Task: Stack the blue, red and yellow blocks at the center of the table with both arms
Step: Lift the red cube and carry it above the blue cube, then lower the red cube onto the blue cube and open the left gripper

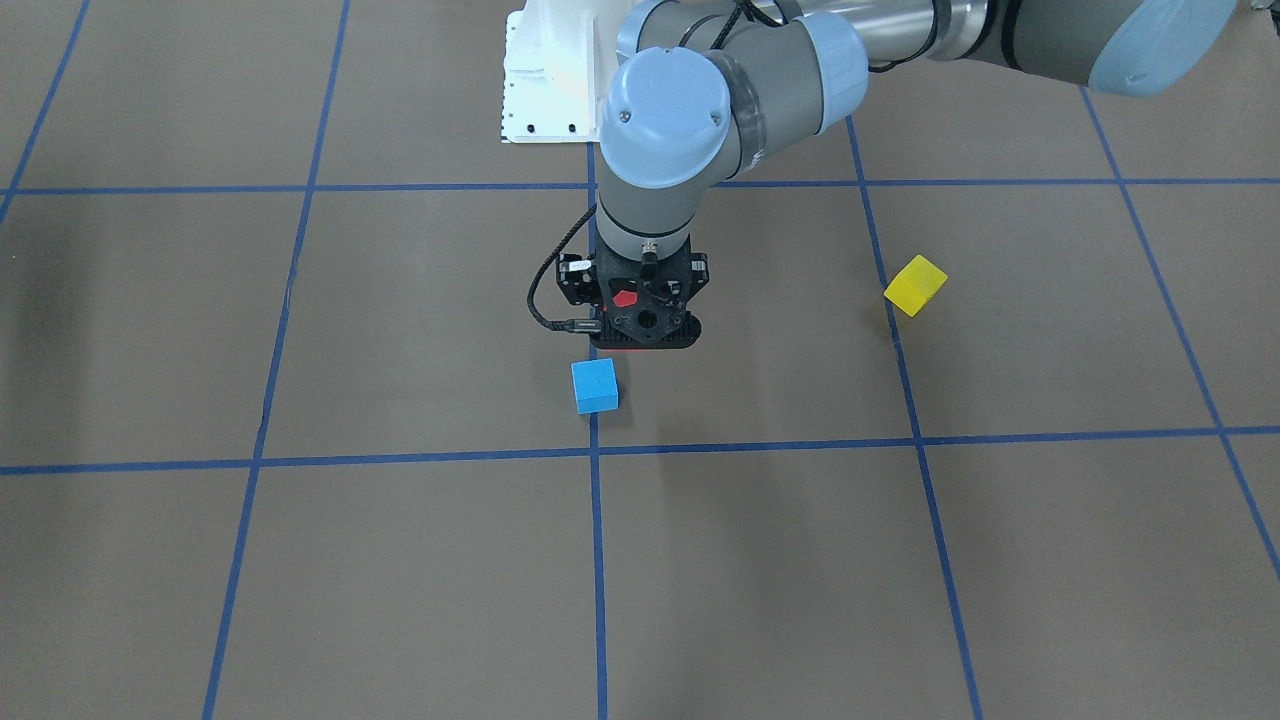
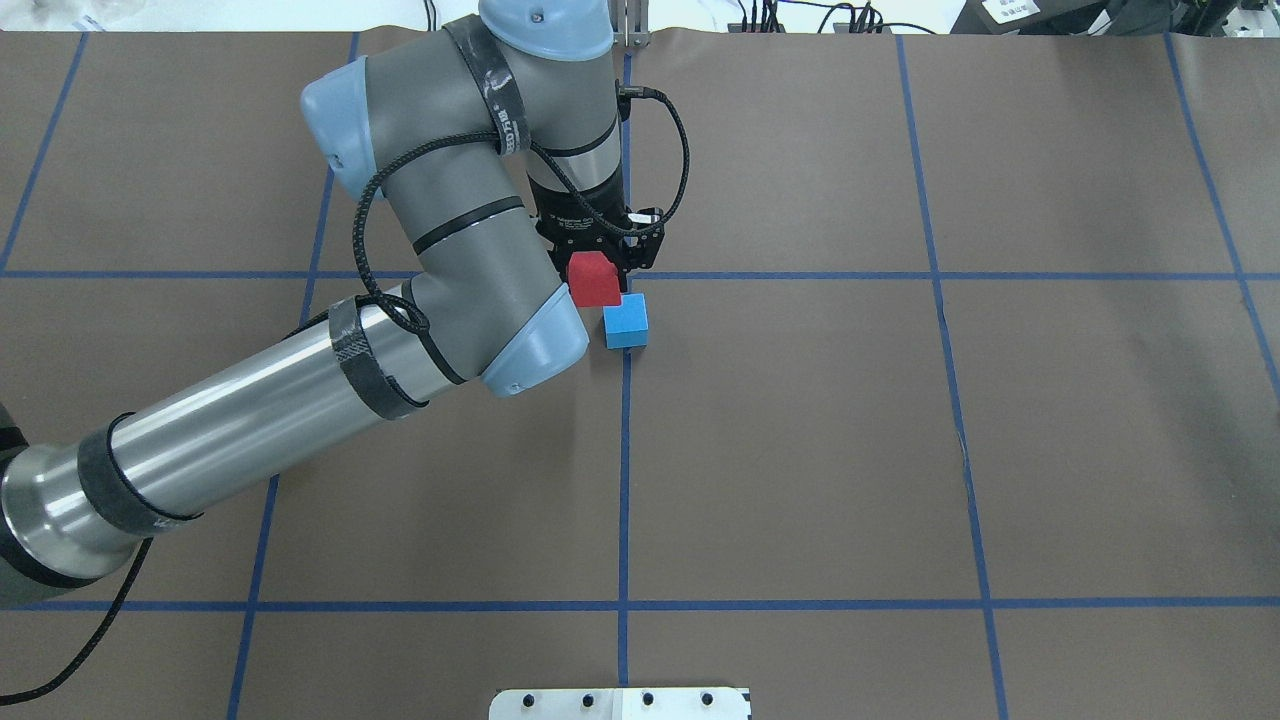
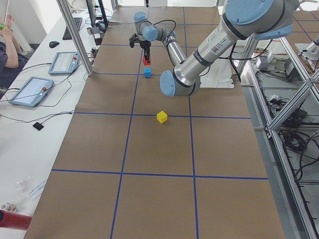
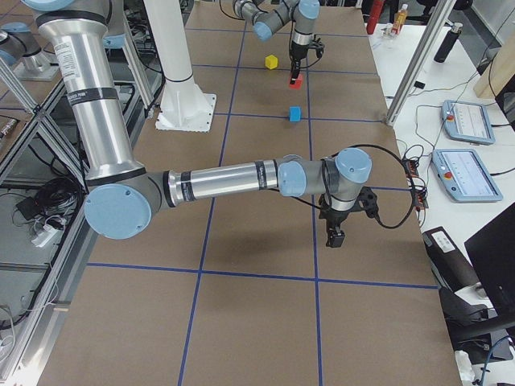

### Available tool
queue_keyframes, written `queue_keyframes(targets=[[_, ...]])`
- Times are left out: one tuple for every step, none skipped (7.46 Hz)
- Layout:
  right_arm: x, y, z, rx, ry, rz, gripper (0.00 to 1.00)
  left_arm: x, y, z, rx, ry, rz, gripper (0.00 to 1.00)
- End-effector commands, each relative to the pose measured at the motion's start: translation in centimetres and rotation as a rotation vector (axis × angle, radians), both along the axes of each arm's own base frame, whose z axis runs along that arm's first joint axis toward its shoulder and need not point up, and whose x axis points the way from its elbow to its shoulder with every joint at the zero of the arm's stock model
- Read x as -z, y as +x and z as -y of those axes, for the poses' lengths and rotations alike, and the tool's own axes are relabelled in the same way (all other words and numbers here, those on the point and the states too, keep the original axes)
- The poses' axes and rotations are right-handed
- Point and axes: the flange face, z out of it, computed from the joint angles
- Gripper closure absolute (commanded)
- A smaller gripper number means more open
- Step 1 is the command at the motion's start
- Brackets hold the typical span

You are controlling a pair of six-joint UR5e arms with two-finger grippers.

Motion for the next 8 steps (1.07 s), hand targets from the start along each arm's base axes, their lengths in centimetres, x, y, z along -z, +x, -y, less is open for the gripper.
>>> queue_keyframes(targets=[[-0.5,0.2,-0.5,-0.01,-0.016,0.002,0.01,-1.0,2.7,0.4,0.04,-0.021,-0.021,1.0],[-0.3,0.2,-0.4,-0.011,-0.013,0.007,0.01,-0.8,3.2,0.6,0.049,-0.013,-0.013,1.0],[-0.2,0.0,-0.5,-0.009,-0.014,0.033,0.01,-0.5,3.6,1.0,0.052,-0.015,-0.006,1.0],[0.0,-0.1,-0.6,-0.007,-0.014,0.051,0.01,-0.4,4.4,0.8,0.055,-0.033,0.002,1.0],[0.1,-0.1,-0.5,-0.008,-0.014,0.053,0.01,-0.1,4.9,1.3,0.07,-0.028,0.017,1.0],[0.4,-0.1,-0.4,-0.007,-0.008,0.056,0.01,-0.5,5.6,0.9,0.065,-0.03,0.028,1.0],[0.6,-0.1,-0.4,-0.008,-0.005,0.057,0.01,-0.8,6.6,0.2,0.07,-0.013,0.046,1.0],[0.6,-0.1,-0.4,-0.008,-0.005,0.057,0.01,-0.8,6.9,-0.1,0.065,-0.011,0.049,1.0]])
